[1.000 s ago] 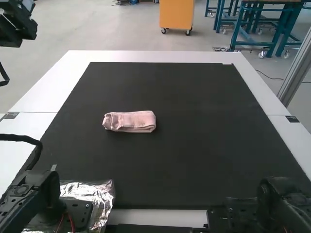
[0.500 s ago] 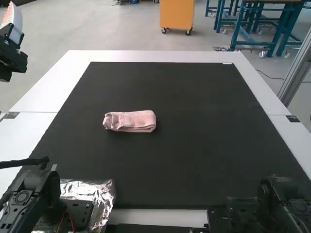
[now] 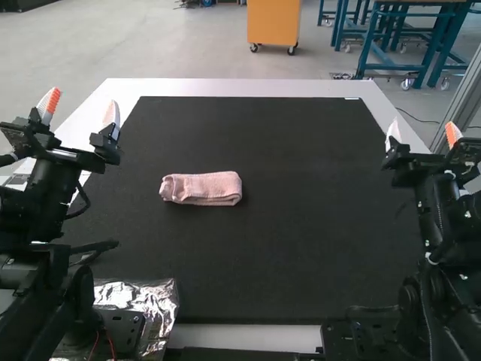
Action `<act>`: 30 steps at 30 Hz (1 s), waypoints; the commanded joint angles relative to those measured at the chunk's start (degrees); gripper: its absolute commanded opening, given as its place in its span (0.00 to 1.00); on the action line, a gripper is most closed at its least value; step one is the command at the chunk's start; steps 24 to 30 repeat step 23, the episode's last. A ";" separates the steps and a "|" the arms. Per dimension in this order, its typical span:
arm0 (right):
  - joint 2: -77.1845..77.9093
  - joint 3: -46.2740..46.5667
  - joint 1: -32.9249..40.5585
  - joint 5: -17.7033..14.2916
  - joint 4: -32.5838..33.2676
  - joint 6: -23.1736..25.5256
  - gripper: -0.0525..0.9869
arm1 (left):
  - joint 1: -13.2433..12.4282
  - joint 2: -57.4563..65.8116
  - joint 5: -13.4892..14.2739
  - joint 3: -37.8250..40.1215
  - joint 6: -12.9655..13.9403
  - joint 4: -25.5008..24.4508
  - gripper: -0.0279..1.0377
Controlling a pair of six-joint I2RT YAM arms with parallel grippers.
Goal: Fold the towel.
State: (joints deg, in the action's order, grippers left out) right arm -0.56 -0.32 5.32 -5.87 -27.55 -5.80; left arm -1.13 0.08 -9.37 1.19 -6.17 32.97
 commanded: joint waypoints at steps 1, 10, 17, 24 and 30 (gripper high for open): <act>0.56 0.40 -0.93 -2.39 4.96 0.53 0.93 | -0.10 -0.08 4.97 -1.19 1.87 -5.37 0.94; 0.56 0.40 -0.75 -1.07 26.41 0.44 0.93 | -0.37 -0.08 9.72 -1.19 -7.01 -33.06 0.94; 0.56 0.40 -0.49 -0.46 26.41 0.44 0.93 | -0.37 -0.08 9.81 -1.19 -7.71 -33.50 0.94; 0.56 0.40 -0.49 -0.46 26.41 0.44 0.93 | -0.37 -0.08 9.81 -1.19 -7.62 -33.50 0.94; 0.56 0.40 -0.49 -0.46 26.41 0.44 0.93 | -0.37 -0.08 9.81 -1.19 -7.62 -33.50 0.94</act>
